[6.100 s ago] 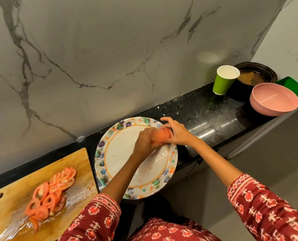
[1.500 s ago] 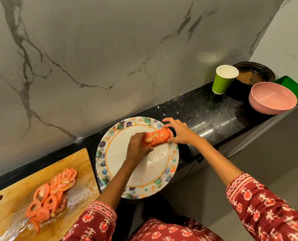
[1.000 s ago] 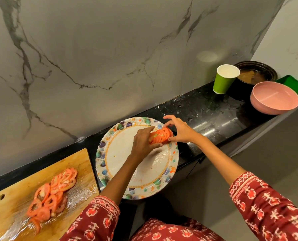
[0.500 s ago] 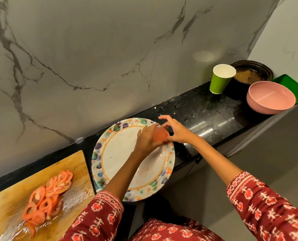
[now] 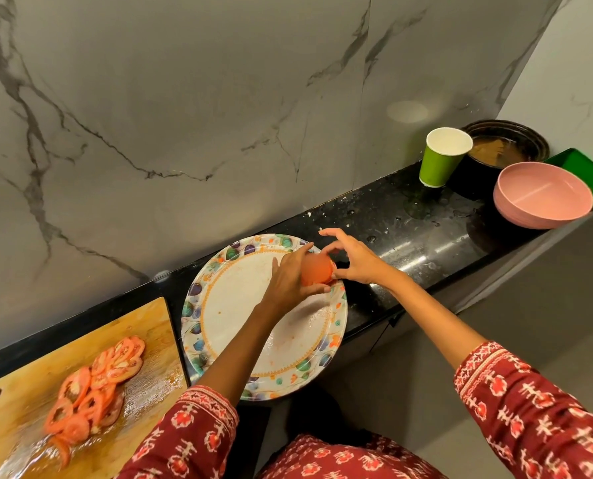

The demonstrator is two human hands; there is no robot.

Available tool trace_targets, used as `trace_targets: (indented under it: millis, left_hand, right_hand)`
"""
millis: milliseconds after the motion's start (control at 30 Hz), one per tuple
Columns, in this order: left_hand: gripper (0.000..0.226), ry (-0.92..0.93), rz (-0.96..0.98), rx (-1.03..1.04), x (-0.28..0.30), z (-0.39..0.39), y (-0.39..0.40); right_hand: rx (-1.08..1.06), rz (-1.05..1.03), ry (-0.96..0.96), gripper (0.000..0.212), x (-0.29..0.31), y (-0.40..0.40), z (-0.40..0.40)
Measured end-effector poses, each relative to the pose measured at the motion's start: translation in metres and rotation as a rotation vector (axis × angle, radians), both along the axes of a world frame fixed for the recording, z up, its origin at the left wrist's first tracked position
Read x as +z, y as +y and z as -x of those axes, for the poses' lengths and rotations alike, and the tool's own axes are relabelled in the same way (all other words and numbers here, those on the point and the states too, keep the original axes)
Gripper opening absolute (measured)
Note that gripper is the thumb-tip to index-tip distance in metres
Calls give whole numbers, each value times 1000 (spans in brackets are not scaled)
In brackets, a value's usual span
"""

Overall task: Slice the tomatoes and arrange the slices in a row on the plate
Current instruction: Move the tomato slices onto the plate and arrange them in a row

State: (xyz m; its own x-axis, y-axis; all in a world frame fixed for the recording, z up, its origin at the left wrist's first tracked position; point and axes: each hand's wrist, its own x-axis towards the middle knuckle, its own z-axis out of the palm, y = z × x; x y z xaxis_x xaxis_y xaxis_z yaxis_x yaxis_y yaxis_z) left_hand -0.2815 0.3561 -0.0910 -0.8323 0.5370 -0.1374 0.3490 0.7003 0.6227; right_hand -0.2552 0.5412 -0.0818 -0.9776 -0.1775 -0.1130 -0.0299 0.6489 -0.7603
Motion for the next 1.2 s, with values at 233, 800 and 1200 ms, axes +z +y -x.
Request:
trace_targets:
  millis: [233, 800, 1200]
  left_hand:
    - [93, 59, 96, 132, 2, -10, -27]
    - [85, -50, 17, 234, 4, -12, -38]
    - [82, -38, -39, 262, 0, -22, -45]
  right_hand:
    - [65, -27, -44, 90, 8, -3, -1]
    - [99, -149, 23, 77, -1, -21, 1]
    - [59, -97, 37, 81, -2, -23, 2]
